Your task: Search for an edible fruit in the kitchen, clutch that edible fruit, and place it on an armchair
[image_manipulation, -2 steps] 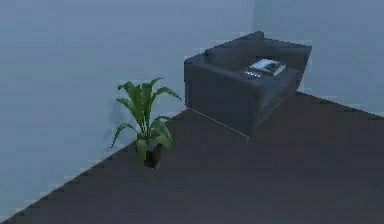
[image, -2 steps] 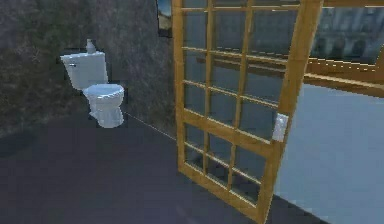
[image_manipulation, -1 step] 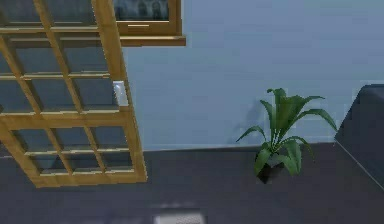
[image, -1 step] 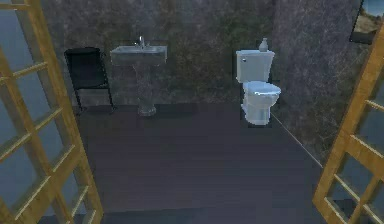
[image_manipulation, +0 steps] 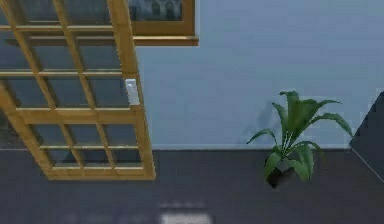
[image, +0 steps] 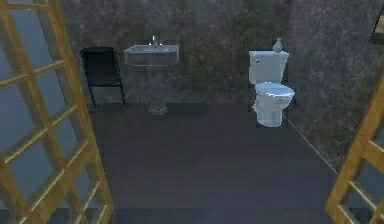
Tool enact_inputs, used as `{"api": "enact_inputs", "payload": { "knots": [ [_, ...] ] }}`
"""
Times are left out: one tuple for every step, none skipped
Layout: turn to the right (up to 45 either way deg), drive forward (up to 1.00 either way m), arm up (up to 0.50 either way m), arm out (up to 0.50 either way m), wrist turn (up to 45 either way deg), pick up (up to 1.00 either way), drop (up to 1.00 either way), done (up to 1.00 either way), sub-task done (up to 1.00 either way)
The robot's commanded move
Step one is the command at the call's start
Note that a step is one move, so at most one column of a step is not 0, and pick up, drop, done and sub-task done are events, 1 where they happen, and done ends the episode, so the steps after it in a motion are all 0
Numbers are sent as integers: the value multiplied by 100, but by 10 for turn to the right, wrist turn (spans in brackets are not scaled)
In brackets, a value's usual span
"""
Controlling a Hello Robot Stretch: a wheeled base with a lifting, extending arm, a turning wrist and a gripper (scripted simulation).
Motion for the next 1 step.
{"api": "enact_inputs", "payload": {
  "knots": [
    [0,100,0,0,0,0,0,0,0]
  ]
}}
